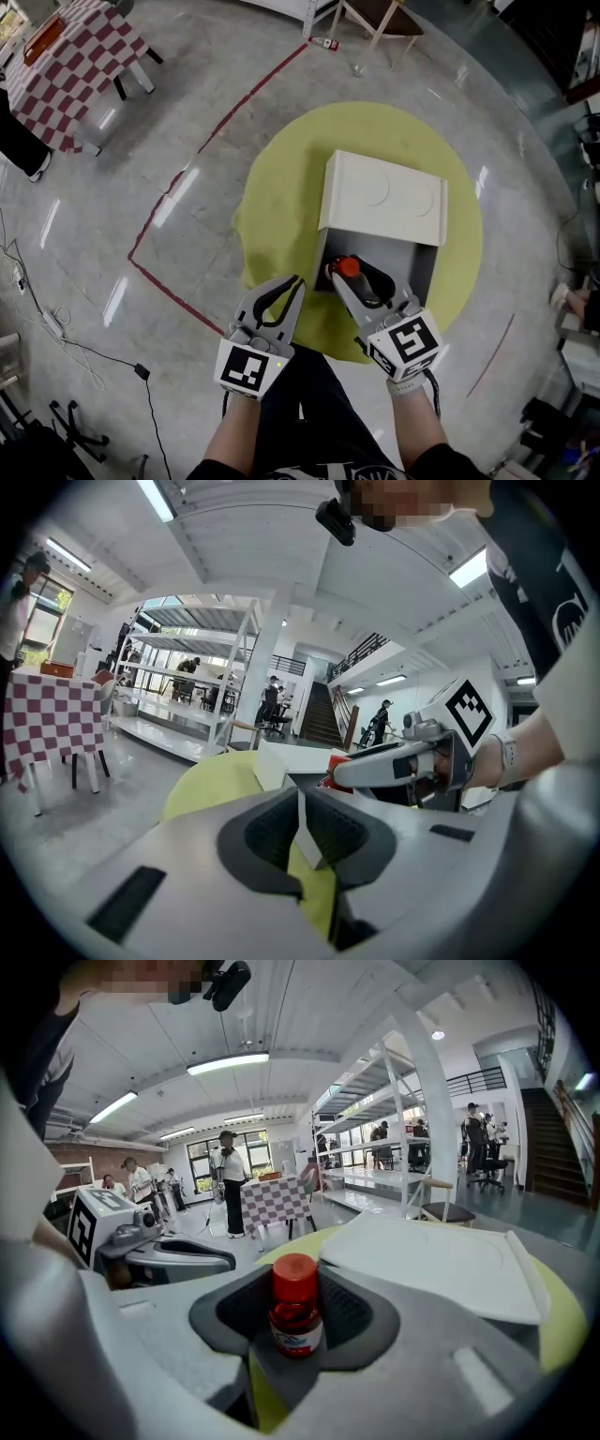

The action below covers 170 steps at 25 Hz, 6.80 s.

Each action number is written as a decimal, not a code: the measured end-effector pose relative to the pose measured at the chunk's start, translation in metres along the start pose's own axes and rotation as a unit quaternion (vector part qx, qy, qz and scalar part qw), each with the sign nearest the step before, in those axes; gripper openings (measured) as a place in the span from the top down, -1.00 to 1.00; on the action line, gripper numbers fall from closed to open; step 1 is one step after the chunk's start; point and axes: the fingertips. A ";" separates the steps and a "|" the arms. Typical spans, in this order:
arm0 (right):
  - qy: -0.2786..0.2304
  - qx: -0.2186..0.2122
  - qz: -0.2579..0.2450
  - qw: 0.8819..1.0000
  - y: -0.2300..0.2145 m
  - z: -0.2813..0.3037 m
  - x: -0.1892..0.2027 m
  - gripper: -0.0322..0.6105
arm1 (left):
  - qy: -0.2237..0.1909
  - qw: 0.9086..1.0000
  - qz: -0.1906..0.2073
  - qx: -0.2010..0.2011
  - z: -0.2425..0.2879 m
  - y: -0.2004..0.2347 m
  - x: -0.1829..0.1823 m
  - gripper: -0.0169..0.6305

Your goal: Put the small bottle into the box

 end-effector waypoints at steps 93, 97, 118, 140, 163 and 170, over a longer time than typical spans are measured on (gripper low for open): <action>-0.185 0.092 0.039 0.978 -0.012 -0.162 -0.093 0.88 | -0.047 0.998 0.038 0.030 -0.013 -0.061 -0.109 0.86; -0.196 0.094 0.034 0.975 -0.013 -0.170 -0.101 0.88 | -0.055 0.997 0.038 0.030 -0.014 -0.062 -0.121 0.86; -0.226 0.098 0.019 0.969 -0.007 -0.195 -0.134 0.88 | -0.089 0.994 0.039 0.044 -0.021 -0.074 -0.166 0.86; -0.251 0.100 0.019 0.963 -0.001 -0.219 -0.148 0.88 | -0.102 0.993 0.042 0.046 -0.032 -0.090 -0.188 0.86; -0.260 0.111 0.014 0.959 -0.003 -0.231 -0.149 0.88 | -0.104 0.993 0.037 0.036 -0.033 -0.087 -0.197 0.86; -0.258 0.108 0.016 0.960 -0.001 -0.230 -0.146 0.88 | -0.104 0.994 0.032 0.031 -0.036 -0.083 -0.196 0.86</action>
Point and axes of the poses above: the fingertips, and each gripper's own axes: z forward along the fingers, y to its left, x out of its underside, and after that the axes turned 7 degrees about -x, right-handed
